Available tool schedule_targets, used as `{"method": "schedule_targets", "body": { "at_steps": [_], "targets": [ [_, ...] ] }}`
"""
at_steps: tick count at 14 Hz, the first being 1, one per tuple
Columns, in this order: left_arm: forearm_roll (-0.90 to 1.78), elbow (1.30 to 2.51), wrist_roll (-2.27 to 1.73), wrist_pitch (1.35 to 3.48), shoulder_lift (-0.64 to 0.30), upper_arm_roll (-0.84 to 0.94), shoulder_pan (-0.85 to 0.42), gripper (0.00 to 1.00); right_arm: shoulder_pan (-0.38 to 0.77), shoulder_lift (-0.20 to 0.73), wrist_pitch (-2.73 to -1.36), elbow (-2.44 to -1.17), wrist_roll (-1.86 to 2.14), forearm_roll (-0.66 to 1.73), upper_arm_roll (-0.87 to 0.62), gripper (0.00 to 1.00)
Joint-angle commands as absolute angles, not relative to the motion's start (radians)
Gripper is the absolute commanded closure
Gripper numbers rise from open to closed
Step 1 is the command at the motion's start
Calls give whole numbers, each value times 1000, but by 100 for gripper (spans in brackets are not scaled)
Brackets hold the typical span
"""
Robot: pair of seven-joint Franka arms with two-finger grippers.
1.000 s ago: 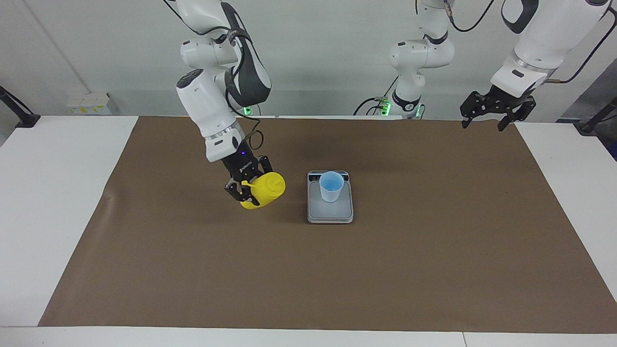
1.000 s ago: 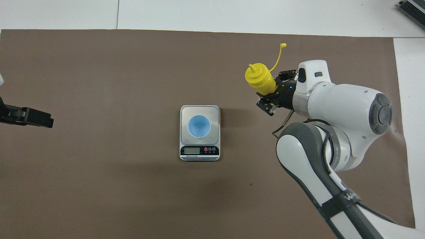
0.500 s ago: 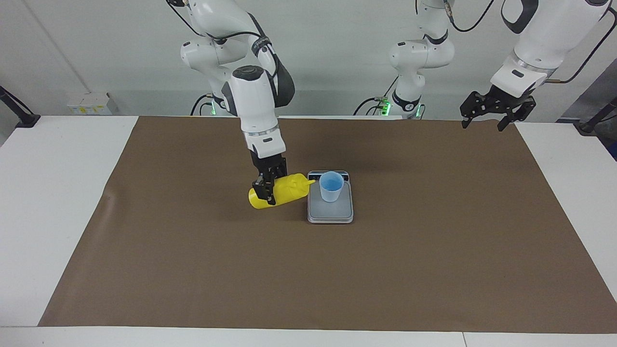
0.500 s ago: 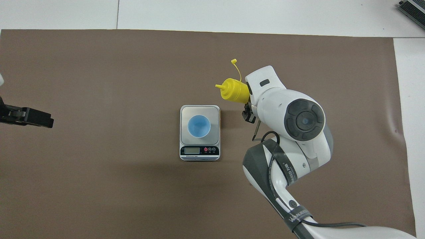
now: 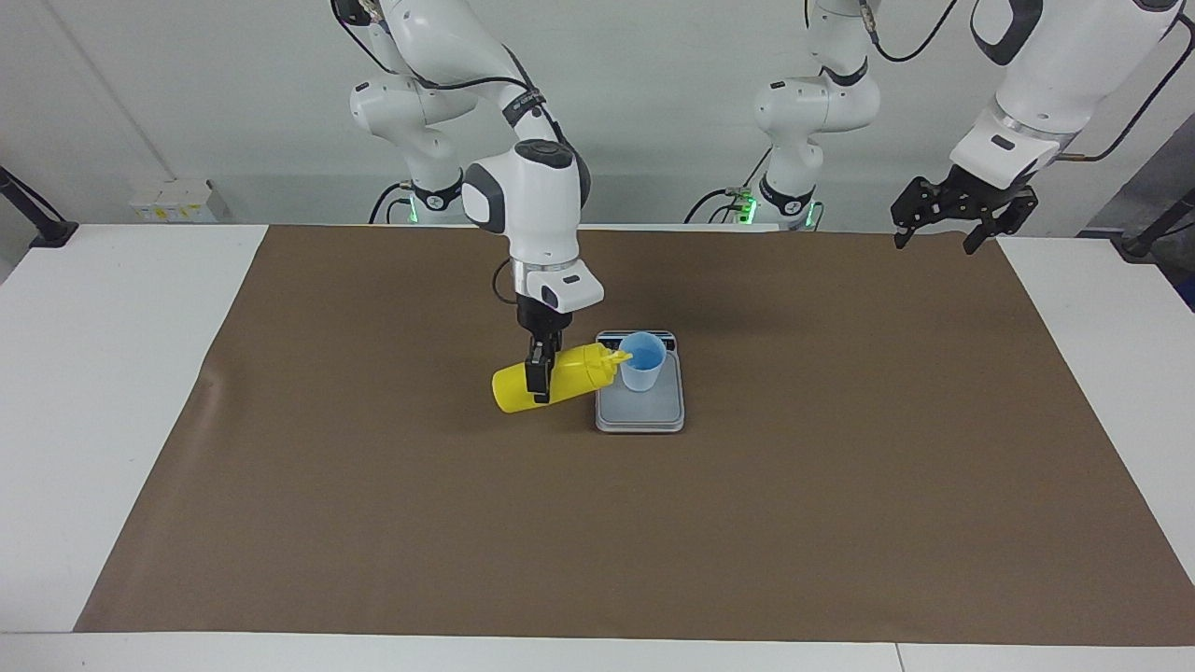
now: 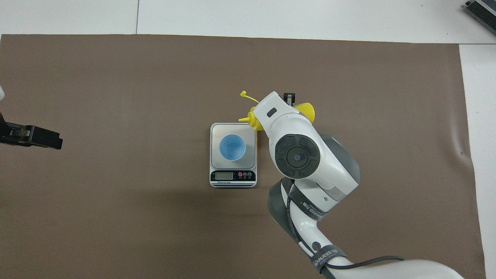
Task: Pour seasoning into cup on scale with both arms
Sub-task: 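Tilt the bottle nozzle down over the blue cup with the right gripper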
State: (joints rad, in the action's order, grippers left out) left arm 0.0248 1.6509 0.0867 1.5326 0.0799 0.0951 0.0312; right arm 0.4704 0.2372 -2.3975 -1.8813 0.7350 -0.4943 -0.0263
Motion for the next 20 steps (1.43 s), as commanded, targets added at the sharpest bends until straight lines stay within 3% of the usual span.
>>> {"method": "schedule_targets", "body": {
  "at_steps": [1, 5, 14, 20],
  "targets": [
    [12, 1669, 78, 1539, 94, 104, 41, 0, 495, 249, -2355, -1862, 729, -621, -28, 100],
    [12, 1667, 80, 1539, 94, 104, 41, 0, 543, 238, -2238, -1867, 726, -744, -28, 100],
    [12, 1669, 80, 1539, 95, 104, 40, 0, 609, 213, -2215, -1934, 510, -1012, -29, 100],
    [12, 1669, 78, 1539, 94, 104, 41, 0, 683, 213, -2126, -1973, 394, -1204, -28, 100]
  ]
}}
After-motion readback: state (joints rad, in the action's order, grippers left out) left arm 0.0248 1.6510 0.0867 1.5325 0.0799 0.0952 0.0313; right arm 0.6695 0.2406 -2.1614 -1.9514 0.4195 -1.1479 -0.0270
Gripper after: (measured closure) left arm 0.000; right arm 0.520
